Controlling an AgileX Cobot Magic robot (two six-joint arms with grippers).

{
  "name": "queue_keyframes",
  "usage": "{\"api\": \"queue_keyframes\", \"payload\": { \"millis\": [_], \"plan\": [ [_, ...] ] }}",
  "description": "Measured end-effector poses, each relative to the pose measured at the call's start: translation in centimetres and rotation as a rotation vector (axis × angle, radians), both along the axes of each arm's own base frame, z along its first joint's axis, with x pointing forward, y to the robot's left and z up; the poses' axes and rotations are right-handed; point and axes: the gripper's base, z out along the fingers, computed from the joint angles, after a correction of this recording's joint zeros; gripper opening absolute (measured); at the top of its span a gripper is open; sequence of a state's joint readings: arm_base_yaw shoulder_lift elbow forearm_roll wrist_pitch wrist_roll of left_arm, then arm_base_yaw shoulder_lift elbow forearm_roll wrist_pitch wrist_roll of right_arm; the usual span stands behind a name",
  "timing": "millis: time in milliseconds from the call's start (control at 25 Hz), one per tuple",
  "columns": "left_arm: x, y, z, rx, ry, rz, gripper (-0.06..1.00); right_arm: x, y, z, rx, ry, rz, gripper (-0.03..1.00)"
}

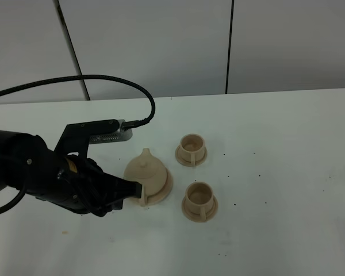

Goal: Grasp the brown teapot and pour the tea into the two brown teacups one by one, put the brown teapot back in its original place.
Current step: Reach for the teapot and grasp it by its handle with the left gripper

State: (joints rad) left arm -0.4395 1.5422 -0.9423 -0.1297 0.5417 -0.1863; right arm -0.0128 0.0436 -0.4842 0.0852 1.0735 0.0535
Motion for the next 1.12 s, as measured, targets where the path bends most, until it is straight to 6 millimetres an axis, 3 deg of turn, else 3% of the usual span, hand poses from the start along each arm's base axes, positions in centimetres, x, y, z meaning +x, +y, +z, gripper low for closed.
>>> {"api": "queue_keyframes", "payload": {
  "millis": [160,360,680,1120],
  "plan": [
    [0.9,-0.5,0.5,0.005,0.018,-0.006,0.25,0.0,0.0,0.0,0.0,0.0,0.0,0.41],
    [3.6,-1.8,1.0,0.027,0.084,-0.017,0.25,0.0,0.0,0.0,0.0,0.0,0.0,0.41],
    [7.2,-3.7,-0.8,0.083,0.248,-0.011,0.25,0.0,0.0,0.0,0.0,0.0,0.0,0.41],
    [7.7,-3.2,-1.1,0.153,0.253,0.036,0.28,0.0,0.0,0.0,0.0,0.0,0.0,0.41]
  ]
}}
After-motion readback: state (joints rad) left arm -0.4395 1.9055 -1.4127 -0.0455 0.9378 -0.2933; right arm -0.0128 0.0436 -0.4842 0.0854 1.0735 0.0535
